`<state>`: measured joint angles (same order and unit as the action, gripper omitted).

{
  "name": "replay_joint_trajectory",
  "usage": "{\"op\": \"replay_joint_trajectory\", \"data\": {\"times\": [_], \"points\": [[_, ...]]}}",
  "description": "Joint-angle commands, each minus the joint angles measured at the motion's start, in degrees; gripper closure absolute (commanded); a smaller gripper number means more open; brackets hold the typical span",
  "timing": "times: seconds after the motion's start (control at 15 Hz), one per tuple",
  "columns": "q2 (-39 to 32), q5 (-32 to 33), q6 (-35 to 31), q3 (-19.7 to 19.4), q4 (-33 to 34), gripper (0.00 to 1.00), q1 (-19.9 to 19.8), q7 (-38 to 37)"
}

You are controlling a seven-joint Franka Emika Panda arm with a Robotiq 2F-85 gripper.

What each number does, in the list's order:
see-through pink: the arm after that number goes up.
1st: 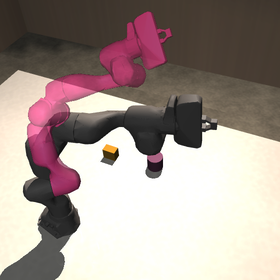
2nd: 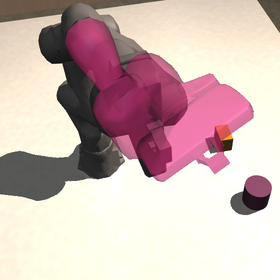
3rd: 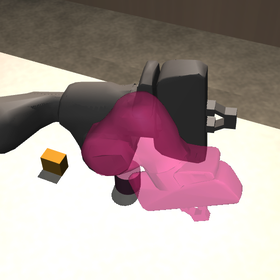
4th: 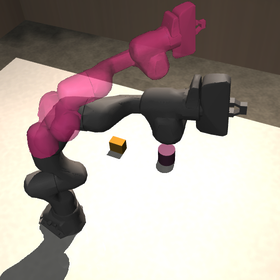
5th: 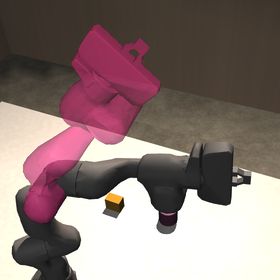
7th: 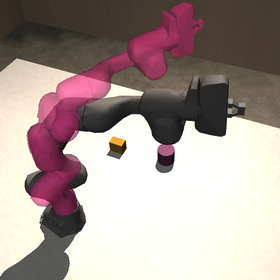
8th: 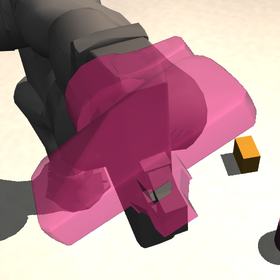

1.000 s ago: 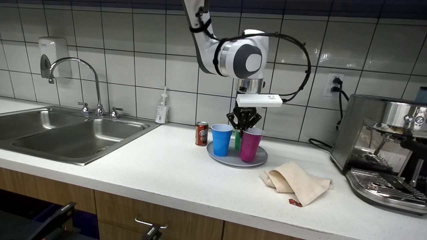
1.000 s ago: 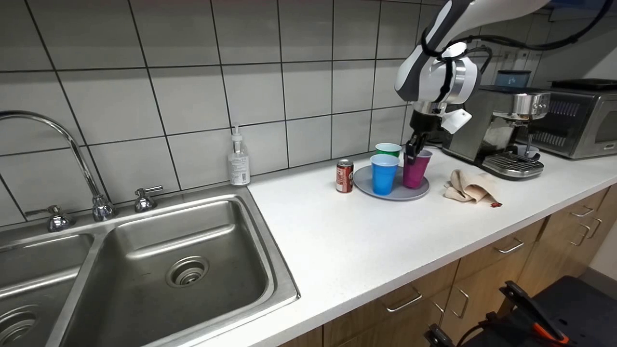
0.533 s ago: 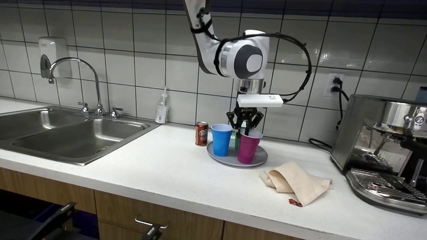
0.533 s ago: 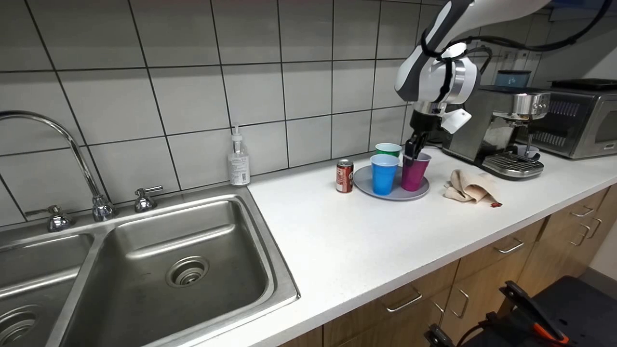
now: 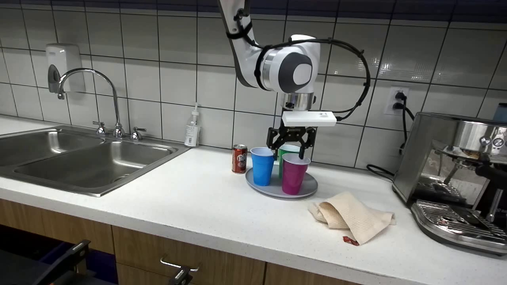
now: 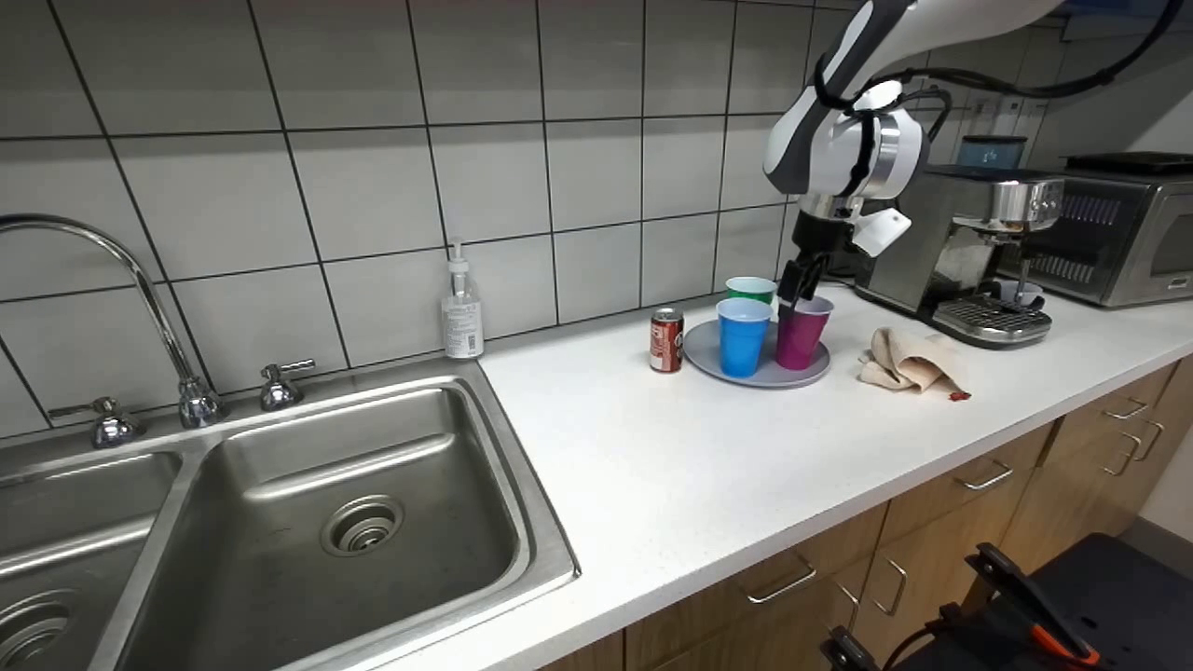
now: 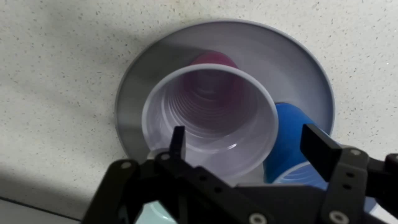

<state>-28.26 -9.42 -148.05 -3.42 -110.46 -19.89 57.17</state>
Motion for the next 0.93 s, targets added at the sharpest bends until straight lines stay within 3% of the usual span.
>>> {"op": "replay_joint_trajectory", "data": {"times": [0.0, 0.87], "points": [[2.36, -0.49, 3.42, 1.46, 0.21, 0.0, -1.91, 0.13], [13.0, -1.74, 2.17, -0.61, -9.44, 0.0, 0.11, -10.41]]}}
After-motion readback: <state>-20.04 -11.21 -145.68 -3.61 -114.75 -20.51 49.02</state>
